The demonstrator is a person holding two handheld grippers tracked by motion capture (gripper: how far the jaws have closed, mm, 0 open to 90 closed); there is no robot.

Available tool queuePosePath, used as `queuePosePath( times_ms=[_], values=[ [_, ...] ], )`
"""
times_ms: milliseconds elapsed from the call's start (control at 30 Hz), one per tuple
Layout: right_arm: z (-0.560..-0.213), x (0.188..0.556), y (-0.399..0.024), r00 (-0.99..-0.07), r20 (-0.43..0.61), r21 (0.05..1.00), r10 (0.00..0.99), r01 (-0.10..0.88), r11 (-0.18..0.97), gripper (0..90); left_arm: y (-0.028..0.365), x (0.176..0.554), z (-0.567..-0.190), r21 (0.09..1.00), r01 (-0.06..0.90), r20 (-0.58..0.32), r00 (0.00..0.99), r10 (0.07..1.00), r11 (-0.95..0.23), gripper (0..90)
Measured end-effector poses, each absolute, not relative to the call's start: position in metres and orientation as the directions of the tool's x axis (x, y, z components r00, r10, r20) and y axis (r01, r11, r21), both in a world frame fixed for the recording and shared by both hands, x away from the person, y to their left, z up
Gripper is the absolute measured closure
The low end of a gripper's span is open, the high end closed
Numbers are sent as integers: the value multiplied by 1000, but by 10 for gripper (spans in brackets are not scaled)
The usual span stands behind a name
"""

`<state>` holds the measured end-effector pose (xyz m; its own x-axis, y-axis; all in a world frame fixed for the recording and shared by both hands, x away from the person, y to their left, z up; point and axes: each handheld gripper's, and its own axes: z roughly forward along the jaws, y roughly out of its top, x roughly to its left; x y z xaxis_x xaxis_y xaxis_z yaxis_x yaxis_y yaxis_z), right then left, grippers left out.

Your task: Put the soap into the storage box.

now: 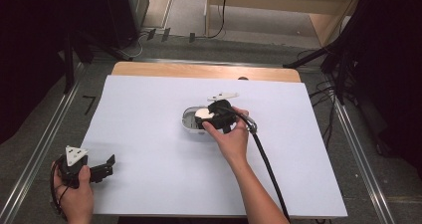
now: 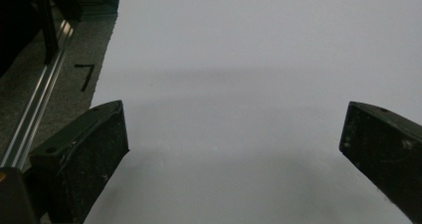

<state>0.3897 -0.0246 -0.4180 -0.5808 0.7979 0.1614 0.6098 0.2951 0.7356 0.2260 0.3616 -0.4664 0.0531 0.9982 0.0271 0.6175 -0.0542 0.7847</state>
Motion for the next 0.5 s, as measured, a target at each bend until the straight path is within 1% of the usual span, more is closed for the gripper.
queuePosePath(
  times_ms=[300,500],
  values=[
    [-417,386,-32,-557,187,747,809,615,251,242,362,226,-466,789,613,23,47,999,-47,0],
    [-412,381,-44,-560,189,765,807,599,237,217,363,225,-466,790,612,20,40,999,-40,0]
  ],
)
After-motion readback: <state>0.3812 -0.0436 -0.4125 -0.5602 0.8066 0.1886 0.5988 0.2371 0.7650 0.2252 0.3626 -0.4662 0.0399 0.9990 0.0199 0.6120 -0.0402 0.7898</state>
